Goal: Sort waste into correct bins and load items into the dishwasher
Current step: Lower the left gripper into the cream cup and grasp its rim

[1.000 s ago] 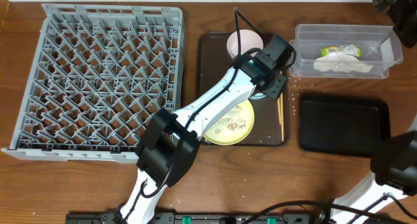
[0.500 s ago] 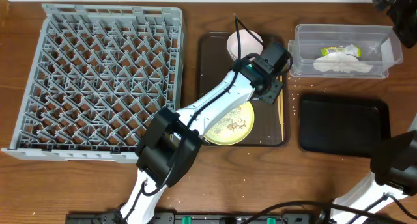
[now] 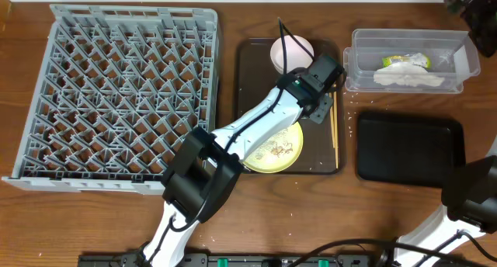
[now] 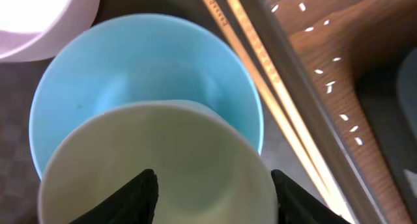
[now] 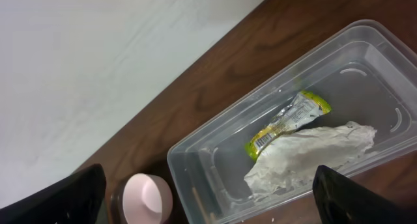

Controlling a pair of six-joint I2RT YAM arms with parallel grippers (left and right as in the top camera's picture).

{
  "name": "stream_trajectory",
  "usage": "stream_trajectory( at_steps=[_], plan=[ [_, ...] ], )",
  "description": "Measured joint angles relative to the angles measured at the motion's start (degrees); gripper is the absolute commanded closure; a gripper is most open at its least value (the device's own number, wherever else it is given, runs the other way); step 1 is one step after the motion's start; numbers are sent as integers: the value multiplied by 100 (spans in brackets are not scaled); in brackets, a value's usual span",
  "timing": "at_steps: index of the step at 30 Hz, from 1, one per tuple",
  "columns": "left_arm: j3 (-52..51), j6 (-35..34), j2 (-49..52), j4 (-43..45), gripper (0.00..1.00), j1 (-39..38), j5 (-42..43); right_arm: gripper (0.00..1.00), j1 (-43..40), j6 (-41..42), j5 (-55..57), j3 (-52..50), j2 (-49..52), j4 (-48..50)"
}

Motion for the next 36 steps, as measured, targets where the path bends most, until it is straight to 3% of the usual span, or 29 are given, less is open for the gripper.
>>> stream_trajectory(
  at_steps=[8, 19, 36],
  plan=[
    [-74, 68, 0, 131, 59, 0, -83, 1, 0, 0, 0, 0, 0, 0],
    [-74, 94, 0, 658, 92, 2, -87, 1, 0, 0, 0, 0, 0, 0],
    [-72, -179, 0, 629, 92, 205, -79, 1, 0, 0, 0, 0, 0, 0]
  ],
)
